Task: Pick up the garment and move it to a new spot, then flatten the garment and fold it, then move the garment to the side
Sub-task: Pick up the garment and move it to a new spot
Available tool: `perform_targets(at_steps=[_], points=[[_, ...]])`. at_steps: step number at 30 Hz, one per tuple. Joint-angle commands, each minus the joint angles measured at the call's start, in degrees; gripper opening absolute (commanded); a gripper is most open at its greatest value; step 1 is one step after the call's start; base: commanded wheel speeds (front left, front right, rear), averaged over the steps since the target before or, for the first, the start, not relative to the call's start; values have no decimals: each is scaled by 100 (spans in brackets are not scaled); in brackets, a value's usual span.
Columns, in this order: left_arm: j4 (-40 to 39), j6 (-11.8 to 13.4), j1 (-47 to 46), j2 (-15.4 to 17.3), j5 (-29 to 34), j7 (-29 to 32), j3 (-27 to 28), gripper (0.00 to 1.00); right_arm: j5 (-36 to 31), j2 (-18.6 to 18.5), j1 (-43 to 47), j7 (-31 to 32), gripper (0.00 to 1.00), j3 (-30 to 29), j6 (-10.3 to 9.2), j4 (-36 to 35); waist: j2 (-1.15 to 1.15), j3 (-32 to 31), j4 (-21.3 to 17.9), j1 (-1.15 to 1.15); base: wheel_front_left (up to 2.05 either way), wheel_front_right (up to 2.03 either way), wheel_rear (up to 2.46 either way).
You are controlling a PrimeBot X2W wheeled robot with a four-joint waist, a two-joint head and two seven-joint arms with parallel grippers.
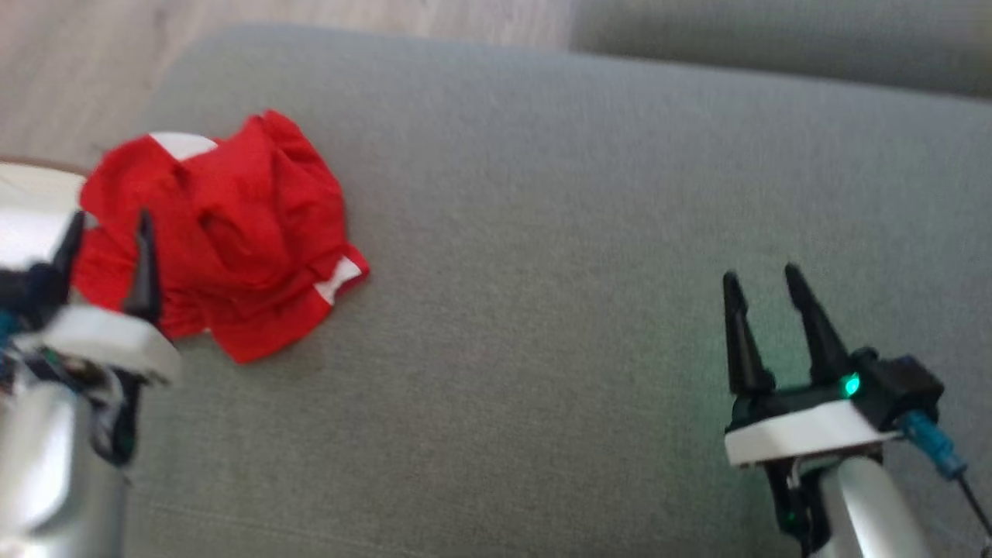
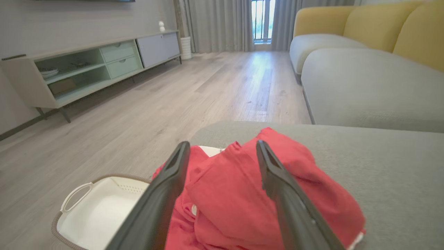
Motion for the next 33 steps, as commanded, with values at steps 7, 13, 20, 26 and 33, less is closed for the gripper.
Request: perform_targets(at_steps=[7,13,20,26,33], points=[[933,-31,-1277,879,-693,903,-348,100,-185,-36,-370,-62,100,-41,44,-292,0,786,-422,-2,0,0,0],[1697,-32,-1811,1214,-1221,1390,-921,100,-262,-36,-439,-62,100,-89,44,-368,0,942,-516,-2,0,0,0],[2063,-32,-1985,1351,-1755,1594,-1421,0,-289,-36,-469,-62,100,-101,44,-411,0,973,-549,-2,0,0,0],[2096,-32,-2180,1472,-1952,877,-1596,0,-264,-36,-446,-62,100,-130,44,-385,0,856,-514,-2,0,0,0],[1702,-33,-2524,1563,-1931,-599,-1608,0,-97,-36,-358,-62,100,-85,44,-316,0,471,-456,-2,0,0,0]])
